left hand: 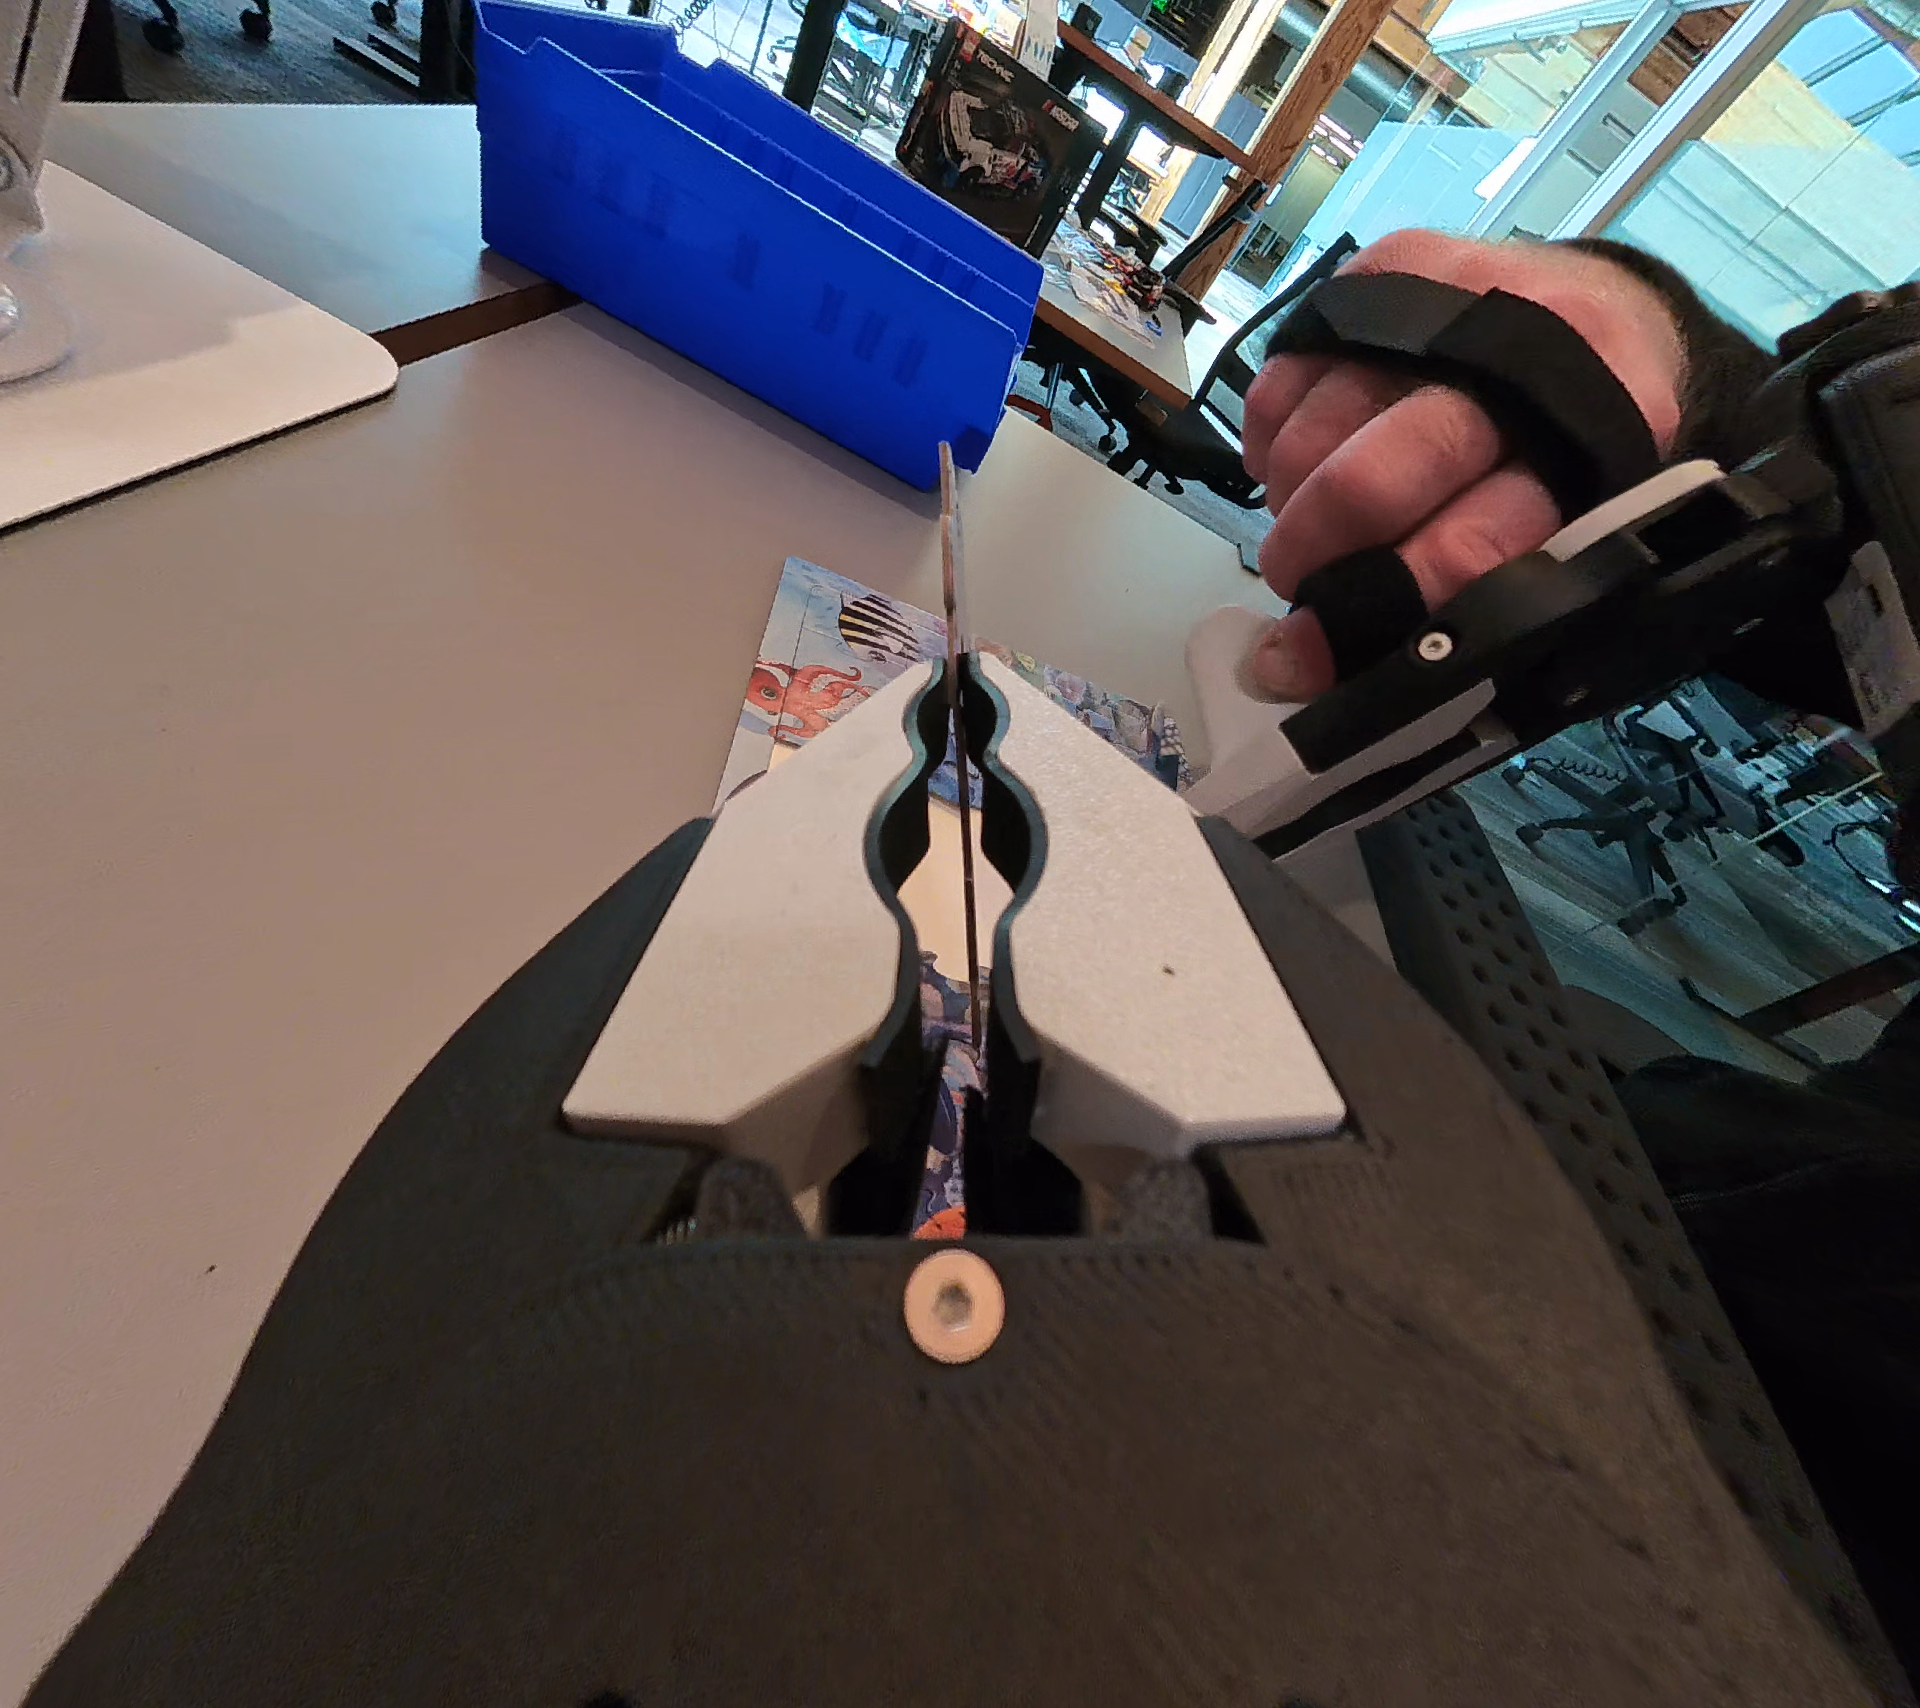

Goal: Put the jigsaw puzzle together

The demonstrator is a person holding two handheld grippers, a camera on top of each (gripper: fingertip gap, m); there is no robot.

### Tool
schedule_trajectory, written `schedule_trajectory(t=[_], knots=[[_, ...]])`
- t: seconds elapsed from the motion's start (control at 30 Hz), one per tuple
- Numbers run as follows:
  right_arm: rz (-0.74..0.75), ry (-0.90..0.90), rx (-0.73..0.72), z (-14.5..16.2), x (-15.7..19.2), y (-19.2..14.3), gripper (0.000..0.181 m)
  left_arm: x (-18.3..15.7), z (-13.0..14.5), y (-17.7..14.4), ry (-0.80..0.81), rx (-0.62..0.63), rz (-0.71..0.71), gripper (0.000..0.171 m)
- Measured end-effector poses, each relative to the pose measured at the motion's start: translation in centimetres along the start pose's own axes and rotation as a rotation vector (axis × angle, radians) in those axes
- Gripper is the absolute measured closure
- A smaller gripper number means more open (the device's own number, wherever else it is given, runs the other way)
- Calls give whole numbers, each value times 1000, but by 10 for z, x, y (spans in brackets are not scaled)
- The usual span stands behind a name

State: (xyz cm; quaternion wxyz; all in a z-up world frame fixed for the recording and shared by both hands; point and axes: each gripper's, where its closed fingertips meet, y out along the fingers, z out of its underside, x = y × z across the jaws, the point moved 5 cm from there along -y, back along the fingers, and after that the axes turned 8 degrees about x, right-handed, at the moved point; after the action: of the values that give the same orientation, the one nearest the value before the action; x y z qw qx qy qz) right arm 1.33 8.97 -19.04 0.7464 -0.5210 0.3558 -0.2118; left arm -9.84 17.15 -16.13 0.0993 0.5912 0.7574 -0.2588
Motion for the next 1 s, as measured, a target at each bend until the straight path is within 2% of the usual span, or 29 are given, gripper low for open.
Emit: schedule_trajectory(t=[0.23,0.47,0.53,0.63,0.73,0.8,0.87,1.0], knots=[[-110,-54,-12,-12,-1,13,149,2,0,-2,-3,-4,2,171],[-94,111,-30,-5,-9,26,136,2,-1,-3,-2,-5,6,171],[-103,236,-20,0,-10,23,132,2,-1,-3,-1,-4,5,171],[-233,568,-81,-3,2,21,129,2,-2,-5,0,-5,3,171],[-301,891,-226,-9,17,23,133,1,-2,-5,0,-8,4,171],[-316,1044,-330,-11,26,25,137,1,-2,-4,1,-6,5,171],[-304,1156,-381,-11,33,29,145,-1,-2,-2,3,-3,7,171],[-302,1223,-405,-21,40,35,150,-6,-2,2,12,5,13,171]])
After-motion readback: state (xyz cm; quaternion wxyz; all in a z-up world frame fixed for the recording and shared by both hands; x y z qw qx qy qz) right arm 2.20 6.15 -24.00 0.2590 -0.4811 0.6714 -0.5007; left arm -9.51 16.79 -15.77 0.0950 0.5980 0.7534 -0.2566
